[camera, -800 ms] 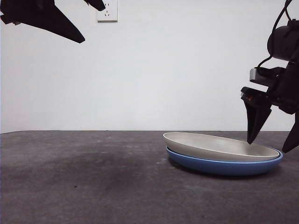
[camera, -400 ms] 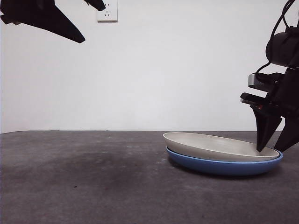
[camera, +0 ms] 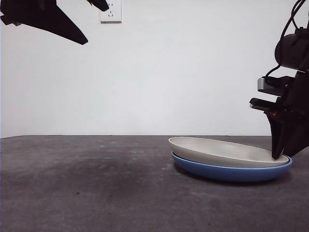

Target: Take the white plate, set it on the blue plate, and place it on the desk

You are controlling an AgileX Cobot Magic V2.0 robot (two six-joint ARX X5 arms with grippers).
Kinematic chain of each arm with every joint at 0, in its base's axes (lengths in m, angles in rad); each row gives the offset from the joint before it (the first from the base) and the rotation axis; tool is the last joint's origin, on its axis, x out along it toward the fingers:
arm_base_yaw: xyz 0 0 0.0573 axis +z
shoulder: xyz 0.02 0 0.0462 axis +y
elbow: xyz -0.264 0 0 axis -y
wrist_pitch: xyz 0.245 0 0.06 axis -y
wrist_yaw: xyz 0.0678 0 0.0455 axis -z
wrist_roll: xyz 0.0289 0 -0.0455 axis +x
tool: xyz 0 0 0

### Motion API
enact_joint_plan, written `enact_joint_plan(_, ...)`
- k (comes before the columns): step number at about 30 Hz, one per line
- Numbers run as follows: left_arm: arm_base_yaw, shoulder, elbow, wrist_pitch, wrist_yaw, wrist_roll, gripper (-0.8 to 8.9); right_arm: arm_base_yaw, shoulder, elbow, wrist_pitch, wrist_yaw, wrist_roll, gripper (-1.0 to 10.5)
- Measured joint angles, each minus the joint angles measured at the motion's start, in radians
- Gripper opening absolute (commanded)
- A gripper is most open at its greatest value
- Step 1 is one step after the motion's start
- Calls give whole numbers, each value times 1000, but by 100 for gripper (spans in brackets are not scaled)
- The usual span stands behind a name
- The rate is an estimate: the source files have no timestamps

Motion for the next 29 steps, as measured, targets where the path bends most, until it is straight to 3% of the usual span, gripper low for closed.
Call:
enact_joint_plan(16,0,0,0,0,0,0,279,0,-15,0,2,-4,5,14)
enact_joint_plan(29,0,0,0,0,0,0,279,6,-249,0,35,-101,51,14)
